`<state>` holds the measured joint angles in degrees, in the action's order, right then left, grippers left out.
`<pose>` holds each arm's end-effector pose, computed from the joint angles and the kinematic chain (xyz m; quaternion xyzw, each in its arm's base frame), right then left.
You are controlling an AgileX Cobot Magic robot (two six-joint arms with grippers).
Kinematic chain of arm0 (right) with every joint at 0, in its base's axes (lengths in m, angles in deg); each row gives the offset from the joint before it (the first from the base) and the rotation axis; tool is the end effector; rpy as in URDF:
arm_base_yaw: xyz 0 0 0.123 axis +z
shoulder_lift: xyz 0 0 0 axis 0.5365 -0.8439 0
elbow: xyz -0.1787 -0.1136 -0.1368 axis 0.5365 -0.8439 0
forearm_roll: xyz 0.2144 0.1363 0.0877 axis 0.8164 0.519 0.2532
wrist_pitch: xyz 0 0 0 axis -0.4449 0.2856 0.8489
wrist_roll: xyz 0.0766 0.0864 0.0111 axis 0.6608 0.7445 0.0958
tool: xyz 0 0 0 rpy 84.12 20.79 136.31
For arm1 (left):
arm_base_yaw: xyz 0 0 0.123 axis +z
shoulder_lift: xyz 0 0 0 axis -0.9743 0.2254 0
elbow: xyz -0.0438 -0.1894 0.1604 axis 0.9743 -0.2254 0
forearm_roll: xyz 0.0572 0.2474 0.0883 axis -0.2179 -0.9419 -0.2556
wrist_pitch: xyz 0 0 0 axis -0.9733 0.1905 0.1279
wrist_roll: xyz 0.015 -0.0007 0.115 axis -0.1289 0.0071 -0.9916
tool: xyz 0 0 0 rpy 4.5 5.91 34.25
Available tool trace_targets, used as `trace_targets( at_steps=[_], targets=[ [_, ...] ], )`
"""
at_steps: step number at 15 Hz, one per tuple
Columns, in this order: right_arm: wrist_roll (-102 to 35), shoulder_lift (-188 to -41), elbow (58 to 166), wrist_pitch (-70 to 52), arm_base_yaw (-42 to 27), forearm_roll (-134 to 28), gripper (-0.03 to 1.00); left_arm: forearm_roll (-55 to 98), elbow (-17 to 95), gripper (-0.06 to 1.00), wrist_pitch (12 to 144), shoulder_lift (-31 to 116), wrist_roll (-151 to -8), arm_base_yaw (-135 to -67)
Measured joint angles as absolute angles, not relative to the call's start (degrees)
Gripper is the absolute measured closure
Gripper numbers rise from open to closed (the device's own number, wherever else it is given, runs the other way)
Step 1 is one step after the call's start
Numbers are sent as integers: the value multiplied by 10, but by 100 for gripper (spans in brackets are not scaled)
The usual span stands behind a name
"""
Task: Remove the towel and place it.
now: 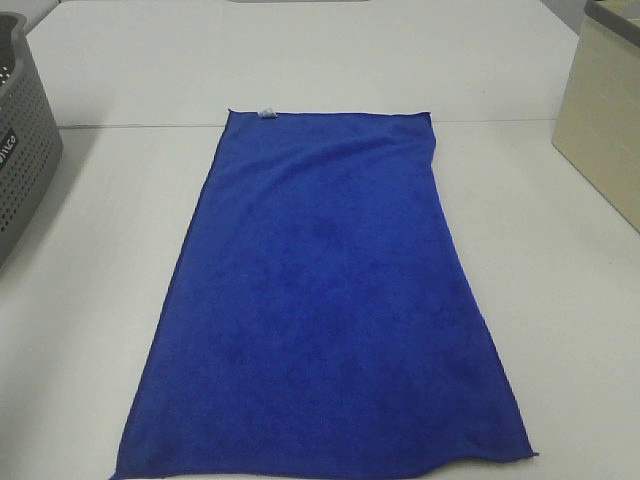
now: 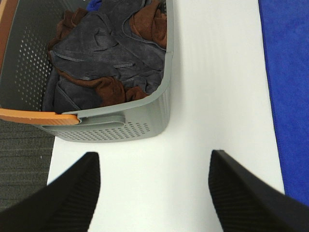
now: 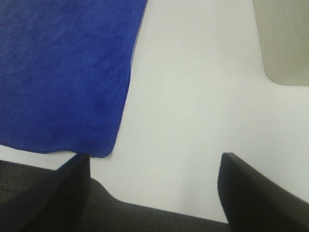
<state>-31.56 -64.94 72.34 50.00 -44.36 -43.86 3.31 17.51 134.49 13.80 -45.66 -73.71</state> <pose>0.1099 0.0099 0.2975 -0.0727 0.9139 0.0411 0.3973 0.1825 0.0180 0.3524 -0.0169 0.9125 0.0513 0.4055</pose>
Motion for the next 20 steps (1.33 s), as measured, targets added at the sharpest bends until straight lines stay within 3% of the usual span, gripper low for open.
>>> trace_targets(
  at_steps=[7,15,20],
  targets=[
    [-325,-471,660,461,-444,-439,24,8,1,33,1283,-100,-465,-737],
    [-292,-420,603,515,-444,-436,24,36,-67,33,1425,-273,-466,-737],
    [-285,-420,584,468,-444,-436,24,82,-94,33,1390,-311,-466,-737]
  ],
)
